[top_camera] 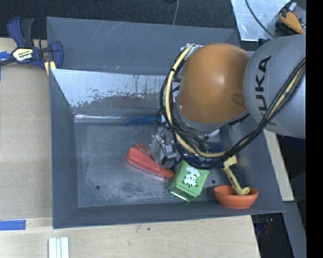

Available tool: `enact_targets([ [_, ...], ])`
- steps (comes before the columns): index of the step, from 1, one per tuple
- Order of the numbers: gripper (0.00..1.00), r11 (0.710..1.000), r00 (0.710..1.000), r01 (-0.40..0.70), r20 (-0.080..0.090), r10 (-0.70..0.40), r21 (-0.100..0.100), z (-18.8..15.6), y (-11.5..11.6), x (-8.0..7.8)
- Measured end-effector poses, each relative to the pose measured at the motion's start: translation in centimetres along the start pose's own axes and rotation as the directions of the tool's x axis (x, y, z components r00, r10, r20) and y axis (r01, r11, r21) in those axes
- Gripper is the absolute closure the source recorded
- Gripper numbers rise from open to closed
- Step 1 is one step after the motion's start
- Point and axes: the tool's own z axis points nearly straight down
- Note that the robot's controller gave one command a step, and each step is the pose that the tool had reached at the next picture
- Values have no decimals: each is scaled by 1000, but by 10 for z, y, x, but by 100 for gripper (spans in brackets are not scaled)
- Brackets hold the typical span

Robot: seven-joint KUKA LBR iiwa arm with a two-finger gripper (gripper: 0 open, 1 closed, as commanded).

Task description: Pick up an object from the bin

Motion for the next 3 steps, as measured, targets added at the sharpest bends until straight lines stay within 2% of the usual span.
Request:
enact_targets([
  [1, 100, 1000, 1000, 0, 0, 0, 0, 0, 0, 0],
  [2, 100, 992, 992, 124, 5, -124, 0, 4, 26, -23],
  [3, 100, 987, 987, 160, 2, -160, 1, 26, 17, -5],
])
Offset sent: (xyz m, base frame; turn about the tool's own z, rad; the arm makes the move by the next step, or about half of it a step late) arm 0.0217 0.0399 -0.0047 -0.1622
